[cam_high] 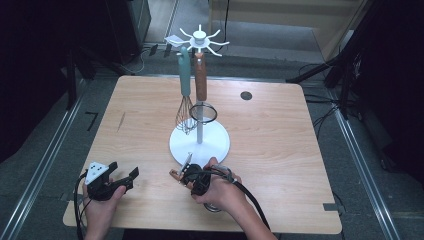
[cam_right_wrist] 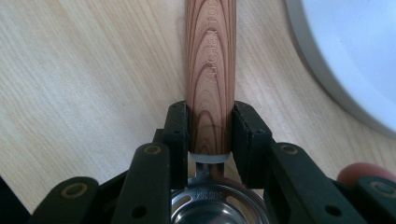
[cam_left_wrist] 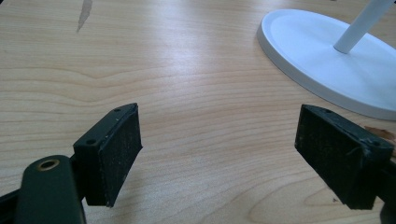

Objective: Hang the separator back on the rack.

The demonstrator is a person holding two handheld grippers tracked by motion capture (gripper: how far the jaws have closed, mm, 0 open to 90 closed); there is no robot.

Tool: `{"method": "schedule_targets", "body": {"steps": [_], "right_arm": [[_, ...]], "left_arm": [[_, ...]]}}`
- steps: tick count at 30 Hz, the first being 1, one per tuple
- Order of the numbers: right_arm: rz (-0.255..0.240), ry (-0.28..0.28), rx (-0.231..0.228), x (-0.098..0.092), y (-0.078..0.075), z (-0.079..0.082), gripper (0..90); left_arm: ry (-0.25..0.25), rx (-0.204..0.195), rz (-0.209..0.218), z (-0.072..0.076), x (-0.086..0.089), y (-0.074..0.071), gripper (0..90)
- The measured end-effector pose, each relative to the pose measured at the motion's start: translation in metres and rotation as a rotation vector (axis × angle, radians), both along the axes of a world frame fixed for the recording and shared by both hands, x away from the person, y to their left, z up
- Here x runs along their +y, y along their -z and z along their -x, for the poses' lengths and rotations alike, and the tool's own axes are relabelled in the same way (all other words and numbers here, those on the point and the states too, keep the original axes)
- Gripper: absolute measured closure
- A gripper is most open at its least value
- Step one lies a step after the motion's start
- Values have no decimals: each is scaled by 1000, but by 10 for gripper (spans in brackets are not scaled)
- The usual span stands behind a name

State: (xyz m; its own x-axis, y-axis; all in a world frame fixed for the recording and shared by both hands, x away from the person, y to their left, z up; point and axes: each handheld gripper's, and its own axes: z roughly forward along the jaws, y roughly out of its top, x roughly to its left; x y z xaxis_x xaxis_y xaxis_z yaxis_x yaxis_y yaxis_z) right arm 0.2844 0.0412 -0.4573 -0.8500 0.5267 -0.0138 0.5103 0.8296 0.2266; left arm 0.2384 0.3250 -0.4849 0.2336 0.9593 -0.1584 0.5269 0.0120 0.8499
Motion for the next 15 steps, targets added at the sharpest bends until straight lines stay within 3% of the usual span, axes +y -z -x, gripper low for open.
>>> {"method": "schedule_targets", "body": {"steps": [4, 8, 15], "right_arm": [[-37, 10, -16, -5, -2, 2, 709], [-104, 48, -31, -16, -9, 4, 710], [-193, 105, -70, -44, -19, 3, 710]], "left_arm": [[0, -1, 0, 0, 0, 0, 147], [0, -4, 9, 0, 1, 0, 140], [-18, -2, 13, 1, 2, -1, 93]]}}
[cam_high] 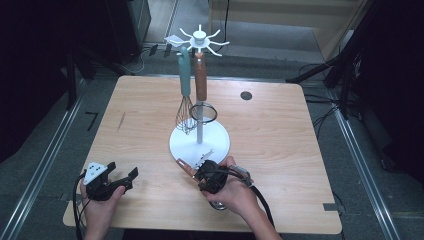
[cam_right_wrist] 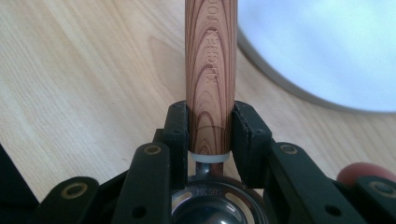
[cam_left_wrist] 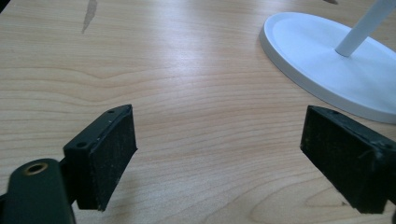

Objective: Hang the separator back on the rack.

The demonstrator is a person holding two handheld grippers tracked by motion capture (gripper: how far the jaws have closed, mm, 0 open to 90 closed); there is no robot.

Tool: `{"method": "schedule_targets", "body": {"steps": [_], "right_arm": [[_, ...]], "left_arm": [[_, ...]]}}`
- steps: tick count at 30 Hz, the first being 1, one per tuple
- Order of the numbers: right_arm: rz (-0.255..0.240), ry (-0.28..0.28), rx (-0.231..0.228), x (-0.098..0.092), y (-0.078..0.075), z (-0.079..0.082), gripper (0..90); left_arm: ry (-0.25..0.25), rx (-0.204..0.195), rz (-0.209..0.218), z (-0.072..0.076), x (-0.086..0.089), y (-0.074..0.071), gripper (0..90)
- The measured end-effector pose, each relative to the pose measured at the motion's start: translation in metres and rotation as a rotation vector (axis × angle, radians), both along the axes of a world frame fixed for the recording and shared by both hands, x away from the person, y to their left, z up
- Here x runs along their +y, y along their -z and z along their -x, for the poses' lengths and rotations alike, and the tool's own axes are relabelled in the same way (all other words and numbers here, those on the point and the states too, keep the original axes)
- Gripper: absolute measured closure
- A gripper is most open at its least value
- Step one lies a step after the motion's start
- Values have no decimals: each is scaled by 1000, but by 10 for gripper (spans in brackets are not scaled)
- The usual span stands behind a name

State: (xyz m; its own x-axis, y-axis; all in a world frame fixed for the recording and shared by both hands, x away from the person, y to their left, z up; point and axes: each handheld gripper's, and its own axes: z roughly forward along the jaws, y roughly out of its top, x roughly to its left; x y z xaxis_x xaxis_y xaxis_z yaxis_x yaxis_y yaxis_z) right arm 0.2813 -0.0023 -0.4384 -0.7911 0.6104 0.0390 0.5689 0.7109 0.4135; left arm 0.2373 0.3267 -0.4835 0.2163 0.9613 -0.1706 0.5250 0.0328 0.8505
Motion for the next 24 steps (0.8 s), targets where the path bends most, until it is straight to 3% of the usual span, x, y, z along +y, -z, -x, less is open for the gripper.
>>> {"method": "schedule_targets", "body": {"steps": [8, 14, 24], "right_arm": [[-70, 55, -31, -25, -4, -3, 710], [-136, 107, -52, -43, -5, -6, 709], [-202, 168, -80, -67, -7, -11, 709]], "left_arm": [[-16, 3, -5, 0, 1, -1, 10], [-10, 6, 2, 1, 1, -1, 0], [-10, 11, 12, 0, 2, -1, 0]]}}
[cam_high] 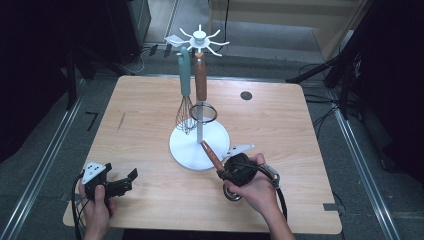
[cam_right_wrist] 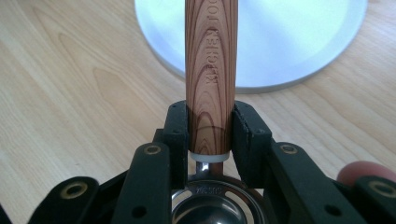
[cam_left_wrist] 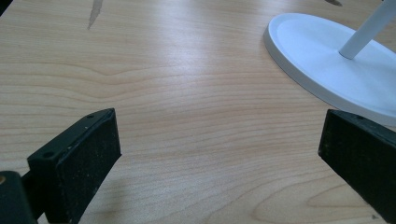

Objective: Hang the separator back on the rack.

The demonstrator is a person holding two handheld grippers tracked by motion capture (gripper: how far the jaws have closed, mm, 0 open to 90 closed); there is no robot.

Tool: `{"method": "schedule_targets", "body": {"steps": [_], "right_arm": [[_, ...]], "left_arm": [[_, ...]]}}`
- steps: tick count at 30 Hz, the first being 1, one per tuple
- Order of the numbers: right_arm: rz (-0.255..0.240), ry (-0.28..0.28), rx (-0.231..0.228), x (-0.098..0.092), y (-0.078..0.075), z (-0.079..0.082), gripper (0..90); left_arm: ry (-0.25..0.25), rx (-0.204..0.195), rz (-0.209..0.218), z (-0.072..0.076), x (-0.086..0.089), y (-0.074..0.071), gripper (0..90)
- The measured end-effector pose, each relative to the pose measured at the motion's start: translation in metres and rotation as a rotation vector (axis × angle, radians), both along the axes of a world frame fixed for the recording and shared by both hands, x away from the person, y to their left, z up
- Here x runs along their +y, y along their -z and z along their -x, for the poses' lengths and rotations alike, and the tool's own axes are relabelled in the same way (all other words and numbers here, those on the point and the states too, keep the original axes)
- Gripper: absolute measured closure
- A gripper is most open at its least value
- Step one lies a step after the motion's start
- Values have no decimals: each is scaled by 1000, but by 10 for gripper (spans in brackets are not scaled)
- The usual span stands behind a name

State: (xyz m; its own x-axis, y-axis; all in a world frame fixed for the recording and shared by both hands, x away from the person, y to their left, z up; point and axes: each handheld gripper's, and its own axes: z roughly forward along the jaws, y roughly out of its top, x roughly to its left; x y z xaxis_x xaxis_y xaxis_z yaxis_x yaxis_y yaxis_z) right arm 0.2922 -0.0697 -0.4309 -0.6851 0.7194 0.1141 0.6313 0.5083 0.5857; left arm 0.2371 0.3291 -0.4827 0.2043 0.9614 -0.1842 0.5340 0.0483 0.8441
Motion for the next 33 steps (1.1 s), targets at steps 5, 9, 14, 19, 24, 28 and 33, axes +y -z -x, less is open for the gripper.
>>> {"method": "schedule_targets", "body": {"steps": [5, 9, 14, 19, 24, 28, 33], "right_arm": [[-25, 35, -31, -10, -2, -1, 709], [-51, 71, -49, -18, -5, -2, 709], [-86, 113, -90, -29, -11, -2, 709], [-116, 144, -121, -37, -14, -3, 709], [-149, 167, -143, -42, -16, -3, 709], [-164, 175, -166, -44, -18, -3, 710], [-187, 183, -195, -46, -21, -2, 709]], "left_arm": [[1, 1, 1, 0, 0, 0, 0], [2, -1, -1, 0, 0, 0, 0], [4, -2, -2, 0, 0, 0, 0], [0, -3, -6, 0, -1, 0, 0], [3, -5, -9, 0, -1, 0, 0], [4, -6, -10, 0, -1, 0, 0], [2, -7, -9, 0, -1, 0, 0]]}}
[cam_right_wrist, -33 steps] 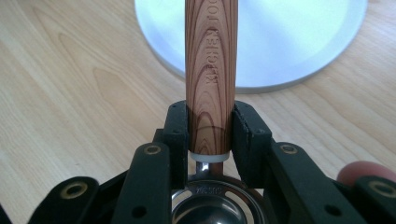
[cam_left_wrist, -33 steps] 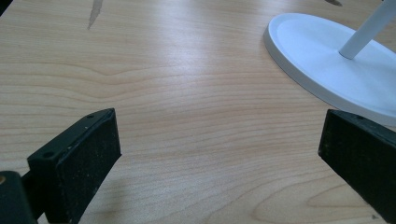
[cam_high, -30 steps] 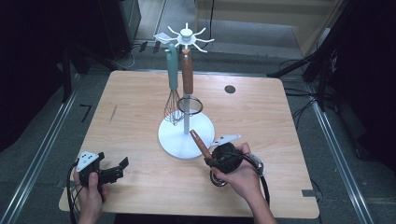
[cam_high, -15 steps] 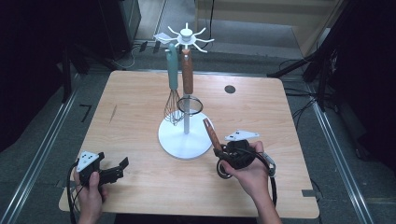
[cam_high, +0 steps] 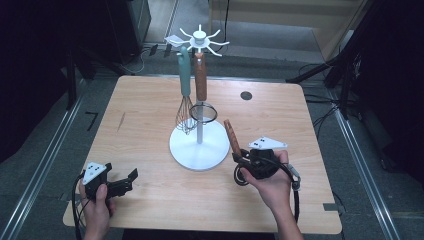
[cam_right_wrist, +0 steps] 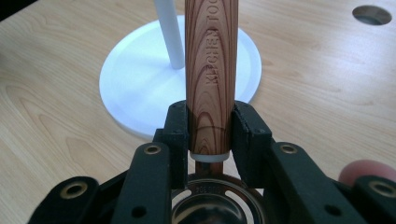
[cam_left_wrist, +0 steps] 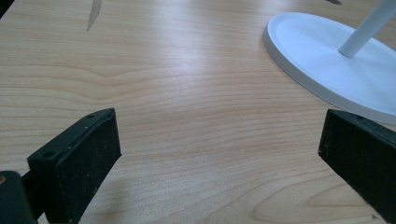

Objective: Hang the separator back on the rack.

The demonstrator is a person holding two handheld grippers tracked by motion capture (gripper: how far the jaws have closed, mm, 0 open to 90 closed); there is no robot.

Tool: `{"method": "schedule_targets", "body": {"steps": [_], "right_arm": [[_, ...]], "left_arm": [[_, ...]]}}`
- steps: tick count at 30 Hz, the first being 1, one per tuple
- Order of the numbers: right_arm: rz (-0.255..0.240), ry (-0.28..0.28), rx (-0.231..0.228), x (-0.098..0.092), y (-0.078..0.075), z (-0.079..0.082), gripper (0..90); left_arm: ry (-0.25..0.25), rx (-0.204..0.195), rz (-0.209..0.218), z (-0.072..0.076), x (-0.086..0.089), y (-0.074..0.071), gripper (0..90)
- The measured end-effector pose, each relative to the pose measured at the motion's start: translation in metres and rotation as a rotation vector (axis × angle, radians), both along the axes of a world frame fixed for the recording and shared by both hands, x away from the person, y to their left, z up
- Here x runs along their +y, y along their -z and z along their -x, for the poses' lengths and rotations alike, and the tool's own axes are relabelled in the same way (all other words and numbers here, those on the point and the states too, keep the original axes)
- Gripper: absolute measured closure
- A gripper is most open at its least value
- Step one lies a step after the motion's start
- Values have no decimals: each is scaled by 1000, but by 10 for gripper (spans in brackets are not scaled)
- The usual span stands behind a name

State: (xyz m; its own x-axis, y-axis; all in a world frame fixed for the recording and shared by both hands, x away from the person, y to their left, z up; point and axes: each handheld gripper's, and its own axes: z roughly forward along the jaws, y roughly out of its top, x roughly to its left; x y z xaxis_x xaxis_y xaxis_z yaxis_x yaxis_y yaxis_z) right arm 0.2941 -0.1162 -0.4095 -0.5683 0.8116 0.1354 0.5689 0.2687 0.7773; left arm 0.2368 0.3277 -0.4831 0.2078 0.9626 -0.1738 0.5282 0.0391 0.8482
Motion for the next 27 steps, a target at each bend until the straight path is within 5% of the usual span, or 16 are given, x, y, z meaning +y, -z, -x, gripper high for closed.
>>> {"method": "schedule_targets", "body": {"steps": [27], "right_arm": [[-119, 7, -153, -6, -21, 7, 709]], "left_arm": [[1, -6, -4, 1, -1, 0, 0]]}}
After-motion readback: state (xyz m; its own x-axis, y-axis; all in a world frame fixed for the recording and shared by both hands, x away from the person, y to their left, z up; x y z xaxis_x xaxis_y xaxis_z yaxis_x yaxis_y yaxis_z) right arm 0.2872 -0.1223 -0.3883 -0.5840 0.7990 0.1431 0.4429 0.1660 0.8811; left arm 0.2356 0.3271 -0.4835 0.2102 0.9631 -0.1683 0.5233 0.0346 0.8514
